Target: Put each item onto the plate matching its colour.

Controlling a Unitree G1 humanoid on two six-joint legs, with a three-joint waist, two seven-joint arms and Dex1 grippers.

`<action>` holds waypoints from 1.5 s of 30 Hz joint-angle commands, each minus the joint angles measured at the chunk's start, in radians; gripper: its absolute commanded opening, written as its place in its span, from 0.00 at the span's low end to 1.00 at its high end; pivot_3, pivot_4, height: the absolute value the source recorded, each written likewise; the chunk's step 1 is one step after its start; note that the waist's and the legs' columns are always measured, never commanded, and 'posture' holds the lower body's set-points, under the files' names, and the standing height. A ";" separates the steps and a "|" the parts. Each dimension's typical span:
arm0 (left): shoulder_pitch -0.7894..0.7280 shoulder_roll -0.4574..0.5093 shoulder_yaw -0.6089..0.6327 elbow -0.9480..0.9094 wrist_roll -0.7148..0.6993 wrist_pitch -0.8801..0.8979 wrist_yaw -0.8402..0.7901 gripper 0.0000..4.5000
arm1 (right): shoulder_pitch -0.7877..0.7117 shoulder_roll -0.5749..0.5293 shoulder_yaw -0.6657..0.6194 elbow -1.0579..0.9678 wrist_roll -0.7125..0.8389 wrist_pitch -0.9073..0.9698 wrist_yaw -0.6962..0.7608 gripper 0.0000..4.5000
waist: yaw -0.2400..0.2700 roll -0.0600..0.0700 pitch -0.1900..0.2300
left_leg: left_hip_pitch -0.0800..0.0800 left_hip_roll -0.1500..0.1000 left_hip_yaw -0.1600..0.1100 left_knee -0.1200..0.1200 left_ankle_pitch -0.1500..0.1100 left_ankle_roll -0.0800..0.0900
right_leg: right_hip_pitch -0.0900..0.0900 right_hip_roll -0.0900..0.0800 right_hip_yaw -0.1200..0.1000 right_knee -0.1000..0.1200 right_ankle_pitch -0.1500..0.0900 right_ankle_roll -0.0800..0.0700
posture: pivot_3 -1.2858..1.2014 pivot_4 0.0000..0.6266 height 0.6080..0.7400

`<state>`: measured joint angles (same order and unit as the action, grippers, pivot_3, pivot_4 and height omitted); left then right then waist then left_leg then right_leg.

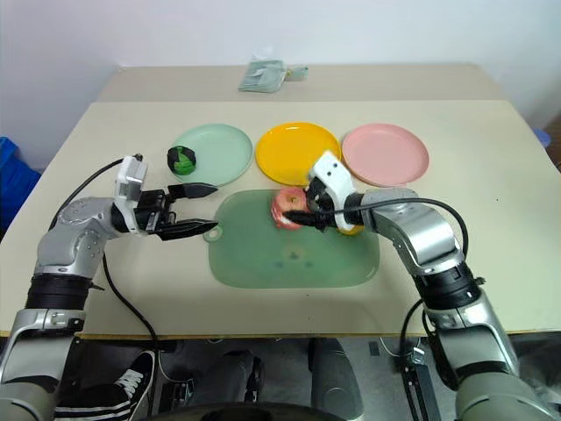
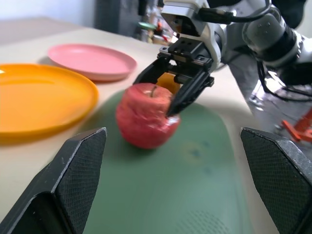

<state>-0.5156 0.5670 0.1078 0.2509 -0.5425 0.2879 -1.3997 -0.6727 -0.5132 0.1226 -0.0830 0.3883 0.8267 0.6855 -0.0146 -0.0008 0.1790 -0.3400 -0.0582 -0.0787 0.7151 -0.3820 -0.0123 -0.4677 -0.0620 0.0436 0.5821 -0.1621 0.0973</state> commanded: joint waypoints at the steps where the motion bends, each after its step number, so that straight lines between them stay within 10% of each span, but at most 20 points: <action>1: -0.037 -0.015 0.030 0.000 0.000 -0.029 0.066 1.00 | -0.108 0.022 -0.151 0.103 -0.033 -0.109 -0.127 0.59 | 0.004 0.000 0.000 | 0.000 0.000 0.000 0.000 0.000 0.000 | 0.000 0.000 0.000 0.000 0.000 0.000 | 0.52 0.24 1.00; 13: -0.048 -0.047 0.006 0.013 0.013 -0.061 0.110 1.00 | -0.192 -0.048 -0.281 0.580 -0.247 -0.353 -0.439 0.59 | -0.008 0.000 0.000 | -0.002 -0.001 0.001 -0.003 -0.001 0.001 | -0.002 -0.001 0.001 0.000 0.000 0.000 | 0.52 0.24 1.00; 17: -0.042 -0.043 0.009 0.029 0.009 -0.070 0.095 1.00 | -0.193 -0.029 -0.312 0.560 -0.210 -0.346 -0.411 1.00 | -0.015 0.000 0.000 | -0.001 0.000 0.003 -0.003 0.000 0.000 | -0.002 0.000 0.002 0.000 0.000 0.000 | 0.52 0.24 1.00; 21: -0.039 -0.035 0.015 0.054 0.007 -0.087 0.072 1.00 | -0.214 -0.031 -0.349 0.547 -0.190 -0.396 -0.412 1.00 | -0.025 0.001 0.000 | 0.000 0.000 0.003 -0.003 0.000 0.000 | -0.002 0.000 0.002 0.002 0.000 0.000 | 0.52 0.24 1.00; 30: -0.016 -0.022 0.016 0.020 -0.032 -0.059 0.011 1.00 | 0.015 -0.192 -0.235 0.044 0.086 -0.158 0.126 1.00 | -0.020 0.001 0.000 | -0.001 0.001 0.000 -0.003 0.000 0.001 | -0.001 0.001 0.000 0.001 0.000 0.000 | 0.52 0.24 1.00; 45: 0.028 0.044 -0.024 -0.131 -0.045 0.078 -0.034 1.00 | 0.212 -0.360 -0.098 -0.077 0.017 -0.096 0.253 1.00 | 0.002 0.001 0.000 | 0.001 0.000 0.001 0.000 -0.003 0.006 | 0.001 0.000 0.001 -0.001 0.000 0.000 | 0.52 0.24 1.00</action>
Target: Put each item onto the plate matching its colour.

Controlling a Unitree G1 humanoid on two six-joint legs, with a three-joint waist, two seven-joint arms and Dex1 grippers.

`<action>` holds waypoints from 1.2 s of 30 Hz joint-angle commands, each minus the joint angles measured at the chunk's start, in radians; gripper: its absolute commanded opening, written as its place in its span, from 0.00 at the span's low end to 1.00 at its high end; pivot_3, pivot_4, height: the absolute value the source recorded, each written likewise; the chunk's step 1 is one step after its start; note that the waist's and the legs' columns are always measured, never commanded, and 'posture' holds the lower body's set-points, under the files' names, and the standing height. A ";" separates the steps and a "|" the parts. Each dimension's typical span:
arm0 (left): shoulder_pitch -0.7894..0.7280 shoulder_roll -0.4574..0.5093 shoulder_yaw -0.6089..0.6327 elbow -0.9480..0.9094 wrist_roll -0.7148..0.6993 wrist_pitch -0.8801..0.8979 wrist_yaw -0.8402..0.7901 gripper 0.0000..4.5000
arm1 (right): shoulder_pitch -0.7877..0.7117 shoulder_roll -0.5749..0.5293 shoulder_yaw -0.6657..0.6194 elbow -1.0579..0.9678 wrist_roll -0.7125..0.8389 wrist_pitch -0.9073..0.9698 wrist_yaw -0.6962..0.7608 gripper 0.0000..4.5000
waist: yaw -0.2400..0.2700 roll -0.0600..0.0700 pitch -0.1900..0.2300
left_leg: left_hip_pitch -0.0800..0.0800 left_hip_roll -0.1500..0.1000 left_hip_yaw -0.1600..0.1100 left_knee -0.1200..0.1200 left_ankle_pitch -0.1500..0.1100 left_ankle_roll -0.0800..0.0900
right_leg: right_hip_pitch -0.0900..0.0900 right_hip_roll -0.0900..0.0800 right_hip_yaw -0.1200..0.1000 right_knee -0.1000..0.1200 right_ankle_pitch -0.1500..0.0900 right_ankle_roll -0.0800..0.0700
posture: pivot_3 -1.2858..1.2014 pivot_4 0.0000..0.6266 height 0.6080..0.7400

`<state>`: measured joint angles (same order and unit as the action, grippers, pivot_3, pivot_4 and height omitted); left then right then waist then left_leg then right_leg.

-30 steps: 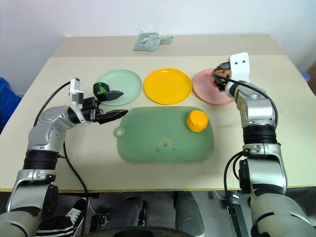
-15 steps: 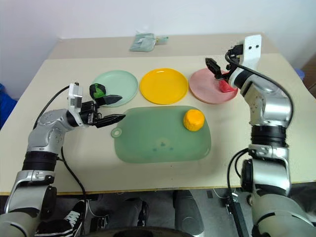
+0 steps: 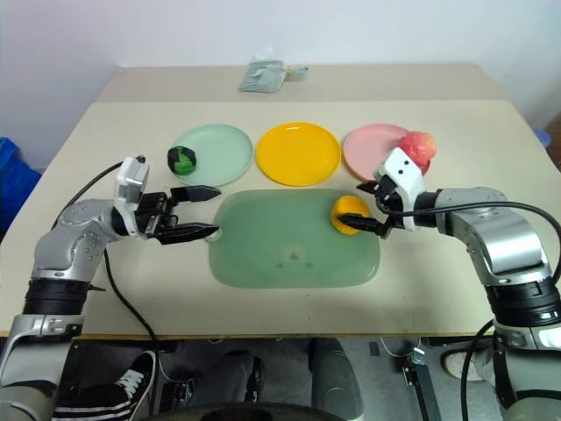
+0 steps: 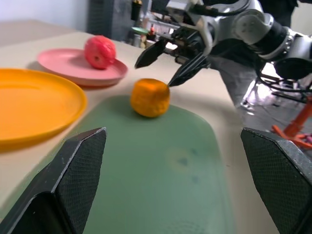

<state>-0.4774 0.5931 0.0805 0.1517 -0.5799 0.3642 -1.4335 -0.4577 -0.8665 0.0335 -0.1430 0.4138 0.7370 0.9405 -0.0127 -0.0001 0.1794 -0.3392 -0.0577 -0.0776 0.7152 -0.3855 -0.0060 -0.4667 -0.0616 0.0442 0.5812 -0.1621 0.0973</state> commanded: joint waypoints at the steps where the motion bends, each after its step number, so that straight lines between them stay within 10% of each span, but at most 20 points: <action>1: -0.012 0.017 0.001 -0.034 -0.004 -0.003 0.002 1.00 | -0.005 -0.001 -0.005 -0.016 -0.010 0.000 -0.004 1.00 | 0.001 0.000 0.000 | 0.000 0.000 0.000 0.000 0.000 -0.001 | 0.000 0.000 0.000 0.000 0.000 0.000 | 0.52 0.24 1.00; 8: -0.014 0.003 0.004 -0.038 0.003 -0.031 0.038 1.00 | -0.008 0.023 0.034 0.014 -0.058 -0.001 -0.023 1.00 | 0.001 0.000 0.000 | 0.000 0.000 0.000 0.000 0.001 -0.002 | 0.000 0.000 0.000 0.000 0.000 0.000 | 0.52 0.24 1.00; 14: -0.024 -0.015 0.015 -0.008 0.024 -0.098 0.088 1.00 | -0.030 0.049 0.033 0.036 -0.085 -0.052 -0.033 0.61 | 0.001 0.000 0.000 | 0.000 0.000 0.000 0.000 0.002 -0.003 | 0.000 0.000 0.000 0.000 0.000 0.000 | 0.52 0.24 1.00; 33: 0.144 -0.071 0.138 -0.115 0.039 -0.161 0.412 1.00 | -0.572 0.500 0.001 0.815 -0.252 -0.512 -0.300 0.61 | -0.006 0.000 0.000 | -0.003 -0.001 -0.001 -0.002 0.004 -0.007 | -0.003 -0.001 0.000 0.002 0.000 0.000 | 0.52 0.24 1.00; 34: 0.156 -0.072 0.141 -0.135 0.036 -0.156 0.422 1.00 | -0.582 0.500 0.003 0.849 -0.271 -0.542 -0.314 0.84 | -0.006 0.000 0.000 | -0.003 0.000 -0.001 -0.002 0.004 -0.007 | -0.003 -0.001 0.000 0.002 0.000 0.000 | 0.52 0.24 1.00; 36: 0.185 -0.077 0.147 -0.180 0.021 -0.149 0.438 1.00 | -0.597 0.493 0.014 0.902 -0.313 -0.609 -0.337 0.99 | -0.006 0.000 0.000 | -0.003 -0.001 -0.001 -0.002 0.004 -0.007 | -0.003 -0.001 0.000 0.002 0.000 0.000 | 0.52 0.24 1.00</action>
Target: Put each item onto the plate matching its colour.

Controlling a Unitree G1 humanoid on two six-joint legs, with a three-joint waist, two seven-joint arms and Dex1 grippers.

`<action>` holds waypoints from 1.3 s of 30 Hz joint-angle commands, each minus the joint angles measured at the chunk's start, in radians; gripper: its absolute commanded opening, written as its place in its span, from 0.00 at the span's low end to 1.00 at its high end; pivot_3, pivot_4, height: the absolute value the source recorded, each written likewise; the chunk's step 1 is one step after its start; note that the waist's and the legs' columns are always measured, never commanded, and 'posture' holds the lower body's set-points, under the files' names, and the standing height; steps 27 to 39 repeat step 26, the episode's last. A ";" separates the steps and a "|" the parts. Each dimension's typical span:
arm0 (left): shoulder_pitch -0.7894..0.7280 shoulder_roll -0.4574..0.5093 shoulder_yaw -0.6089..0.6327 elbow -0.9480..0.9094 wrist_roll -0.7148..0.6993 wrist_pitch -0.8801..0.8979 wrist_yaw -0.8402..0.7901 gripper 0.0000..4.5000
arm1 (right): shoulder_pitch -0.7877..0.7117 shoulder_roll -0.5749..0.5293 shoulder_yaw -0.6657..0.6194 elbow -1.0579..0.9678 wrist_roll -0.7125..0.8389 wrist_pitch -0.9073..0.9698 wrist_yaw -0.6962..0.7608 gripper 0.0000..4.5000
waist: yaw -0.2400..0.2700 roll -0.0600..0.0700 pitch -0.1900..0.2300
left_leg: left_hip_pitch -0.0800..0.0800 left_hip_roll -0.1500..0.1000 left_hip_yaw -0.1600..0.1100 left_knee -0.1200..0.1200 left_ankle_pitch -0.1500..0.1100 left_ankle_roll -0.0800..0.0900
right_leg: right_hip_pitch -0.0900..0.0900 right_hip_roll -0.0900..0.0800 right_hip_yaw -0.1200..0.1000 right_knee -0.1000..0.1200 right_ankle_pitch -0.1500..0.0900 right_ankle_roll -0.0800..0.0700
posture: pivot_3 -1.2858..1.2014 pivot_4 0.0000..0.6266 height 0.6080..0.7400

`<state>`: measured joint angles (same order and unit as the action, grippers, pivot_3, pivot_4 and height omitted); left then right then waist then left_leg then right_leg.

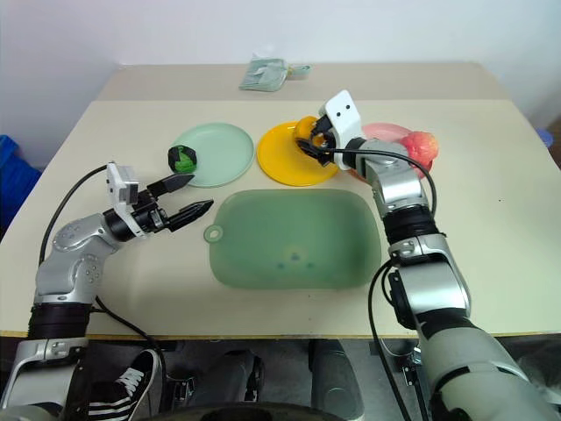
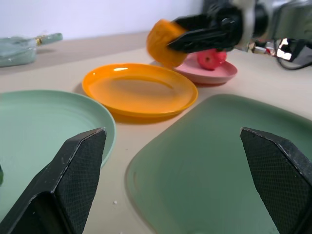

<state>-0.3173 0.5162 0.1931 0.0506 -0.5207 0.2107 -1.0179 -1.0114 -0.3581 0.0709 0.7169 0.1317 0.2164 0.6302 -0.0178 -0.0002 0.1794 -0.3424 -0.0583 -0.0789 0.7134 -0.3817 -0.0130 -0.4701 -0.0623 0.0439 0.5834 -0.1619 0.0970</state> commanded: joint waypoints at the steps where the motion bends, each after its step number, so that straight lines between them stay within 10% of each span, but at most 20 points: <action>1: 0.041 -0.001 0.039 -0.100 -0.048 0.013 0.032 1.00 | -0.050 -0.016 -0.032 0.054 -0.019 -0.093 -0.003 0.99 | -0.001 0.000 0.000 | 0.000 0.000 0.000 0.000 0.000 0.000 | 0.000 0.000 0.000 0.000 0.000 0.000 | 0.52 0.24 1.00; 10: 0.107 -0.018 0.007 -0.177 -0.076 0.031 0.041 1.00 | 0.033 -0.155 -0.149 -0.019 0.109 -0.146 0.266 0.99 | 0.006 0.000 0.000 | 0.001 0.000 0.000 0.000 0.000 0.000 | 0.001 0.001 0.000 -0.001 0.000 0.000 | 0.52 0.24 1.00; 16: 0.078 -0.018 -0.030 -0.099 -0.113 0.047 -0.084 1.00 | 0.380 -0.329 -0.153 -0.560 0.250 0.043 0.476 0.99 | 0.000 0.001 0.000 | 0.002 0.000 0.000 -0.001 -0.001 0.003 | 0.004 0.000 -0.001 -0.002 0.000 0.000 | 0.52 0.24 1.00; 23: -0.023 0.012 -0.062 0.050 -0.104 0.033 -0.237 1.00 | 0.703 -0.470 -0.266 -0.994 0.422 0.293 0.465 0.99 | 0.004 0.001 0.000 | 0.005 0.001 0.001 0.001 -0.004 0.006 | 0.005 0.001 0.000 -0.001 0.000 0.000 | 0.52 0.24 1.00; 39: -0.083 0.010 -0.065 0.128 -0.081 0.004 -0.271 1.00 | 0.699 -0.487 -0.285 -1.010 0.417 0.320 0.413 0.99 | 0.004 0.001 0.000 | 0.006 0.001 0.001 0.002 -0.003 0.006 | 0.006 0.001 0.000 -0.001 0.000 0.000 | 0.52 0.24 1.00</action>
